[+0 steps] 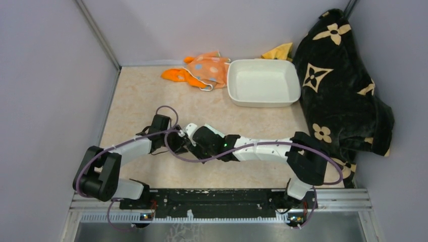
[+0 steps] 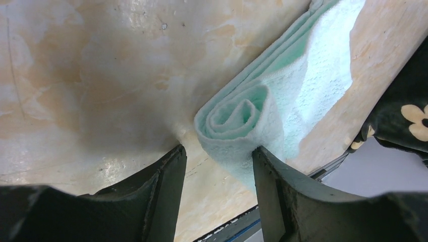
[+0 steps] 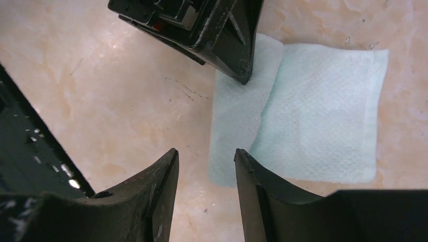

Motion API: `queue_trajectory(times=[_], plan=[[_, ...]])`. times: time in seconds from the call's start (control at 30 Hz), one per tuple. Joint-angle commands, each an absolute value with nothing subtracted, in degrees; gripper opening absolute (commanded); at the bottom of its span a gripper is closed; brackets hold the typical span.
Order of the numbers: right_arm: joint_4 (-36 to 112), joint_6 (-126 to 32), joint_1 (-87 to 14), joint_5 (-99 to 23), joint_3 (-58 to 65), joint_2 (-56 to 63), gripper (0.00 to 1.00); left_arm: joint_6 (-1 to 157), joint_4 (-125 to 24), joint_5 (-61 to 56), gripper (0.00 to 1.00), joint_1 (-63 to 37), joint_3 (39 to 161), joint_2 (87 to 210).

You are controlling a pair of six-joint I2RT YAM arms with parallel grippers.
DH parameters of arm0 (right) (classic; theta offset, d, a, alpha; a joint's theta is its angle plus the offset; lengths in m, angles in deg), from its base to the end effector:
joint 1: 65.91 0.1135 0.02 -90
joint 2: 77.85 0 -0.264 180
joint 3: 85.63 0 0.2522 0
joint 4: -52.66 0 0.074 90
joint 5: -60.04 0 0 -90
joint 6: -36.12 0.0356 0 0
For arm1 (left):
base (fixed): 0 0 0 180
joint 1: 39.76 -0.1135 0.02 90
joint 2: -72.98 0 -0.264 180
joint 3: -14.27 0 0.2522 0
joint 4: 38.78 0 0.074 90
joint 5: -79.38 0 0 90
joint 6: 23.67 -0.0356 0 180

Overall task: Roll the towels
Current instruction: Roll the towel at the center of the board.

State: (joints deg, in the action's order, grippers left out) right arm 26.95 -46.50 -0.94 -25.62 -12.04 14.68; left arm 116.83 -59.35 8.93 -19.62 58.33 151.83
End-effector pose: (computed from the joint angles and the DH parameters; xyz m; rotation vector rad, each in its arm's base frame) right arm 0.1497 0.3143 0.2184 -1.1273 2.1302 0.5206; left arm 0.2186 -0.0929 0.1401 -0.5690 2.6530 -0.8694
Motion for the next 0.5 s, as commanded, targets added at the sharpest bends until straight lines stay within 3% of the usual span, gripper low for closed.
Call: queue_trajectory(times=[0.0, 0.37, 0.47], plan=[[26.7, -52.9, 2.0, -13.6, -7.9, 20.3, 0.45, 113.7, -63.0, 3.7, 0.6, -19.6, 57.3, 154.7], [26.9, -53.9, 3.5, -7.8, -8.3, 30.9, 0.44, 112.9, -63.2, 4.5, 0.62, -19.5, 58.8, 156.1], [25.9, -53.6, 2.8, -9.7, -8.6, 32.4, 0.35, 112.5, -63.5, 4.7, 0.64, -19.5, 59.0, 155.8]])
